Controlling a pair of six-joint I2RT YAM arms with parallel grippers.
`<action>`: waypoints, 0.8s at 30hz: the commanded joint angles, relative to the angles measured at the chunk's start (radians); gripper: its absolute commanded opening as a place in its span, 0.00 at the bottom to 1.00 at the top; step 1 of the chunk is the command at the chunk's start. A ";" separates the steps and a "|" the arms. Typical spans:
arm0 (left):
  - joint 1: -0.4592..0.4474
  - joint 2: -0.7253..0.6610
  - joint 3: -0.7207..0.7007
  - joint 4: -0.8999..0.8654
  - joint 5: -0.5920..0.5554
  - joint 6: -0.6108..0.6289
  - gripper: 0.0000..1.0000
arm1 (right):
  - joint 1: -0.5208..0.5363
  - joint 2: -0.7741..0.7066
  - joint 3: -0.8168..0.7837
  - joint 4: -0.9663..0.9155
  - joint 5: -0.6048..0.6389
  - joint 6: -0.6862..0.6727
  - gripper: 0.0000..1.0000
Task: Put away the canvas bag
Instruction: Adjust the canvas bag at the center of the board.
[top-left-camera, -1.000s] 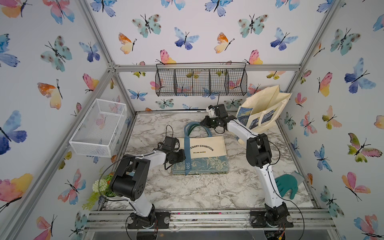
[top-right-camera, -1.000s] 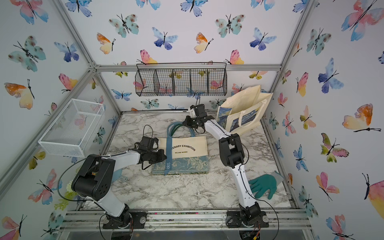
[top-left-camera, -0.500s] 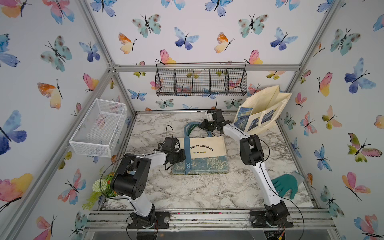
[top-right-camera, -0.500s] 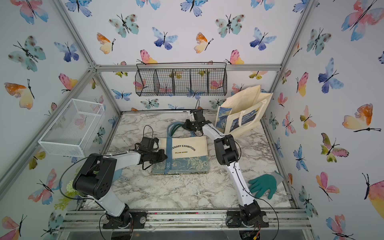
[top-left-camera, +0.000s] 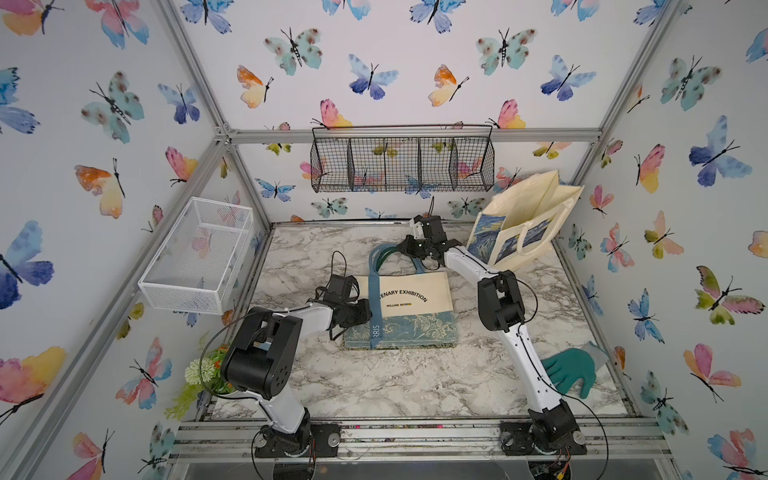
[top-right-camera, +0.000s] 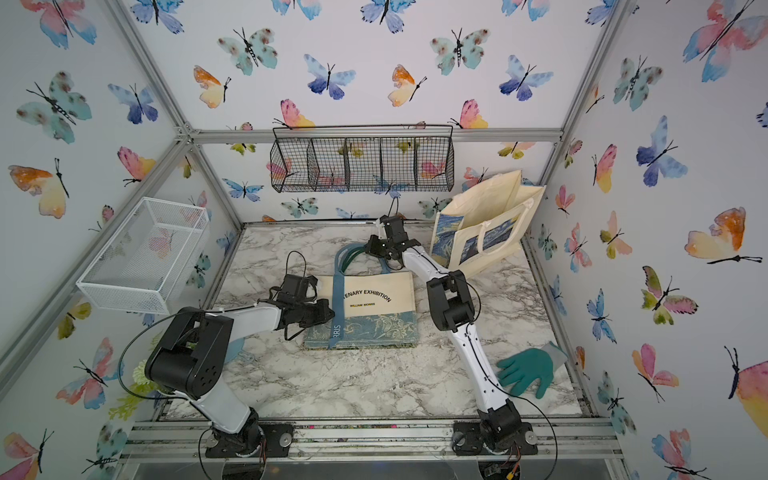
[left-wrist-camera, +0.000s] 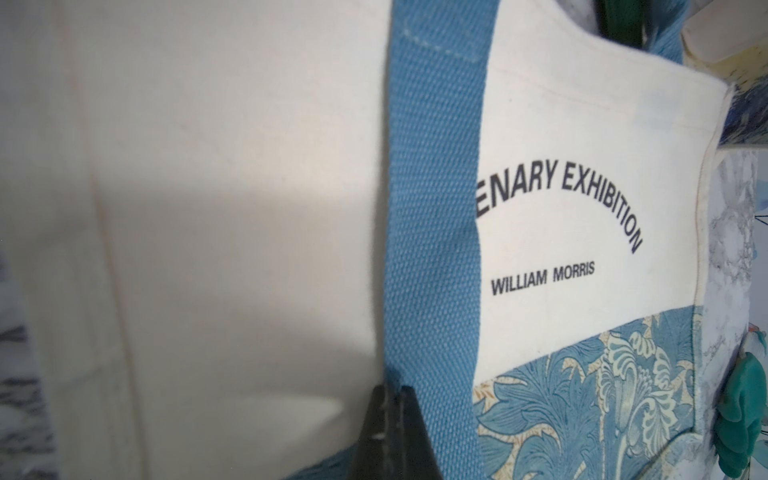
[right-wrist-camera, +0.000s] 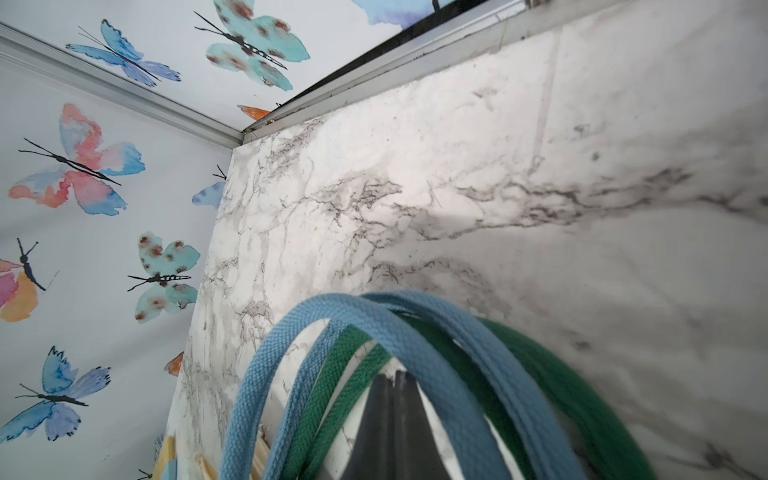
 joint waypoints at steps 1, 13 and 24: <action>-0.002 0.001 -0.017 -0.073 0.015 0.013 0.00 | 0.008 0.024 0.025 -0.038 0.070 -0.042 0.01; -0.001 0.005 -0.006 -0.083 0.020 0.018 0.00 | 0.031 0.002 0.016 -0.146 0.239 -0.178 0.01; -0.001 0.006 -0.008 -0.083 0.021 0.015 0.00 | 0.032 -0.019 -0.028 -0.156 0.334 -0.177 0.03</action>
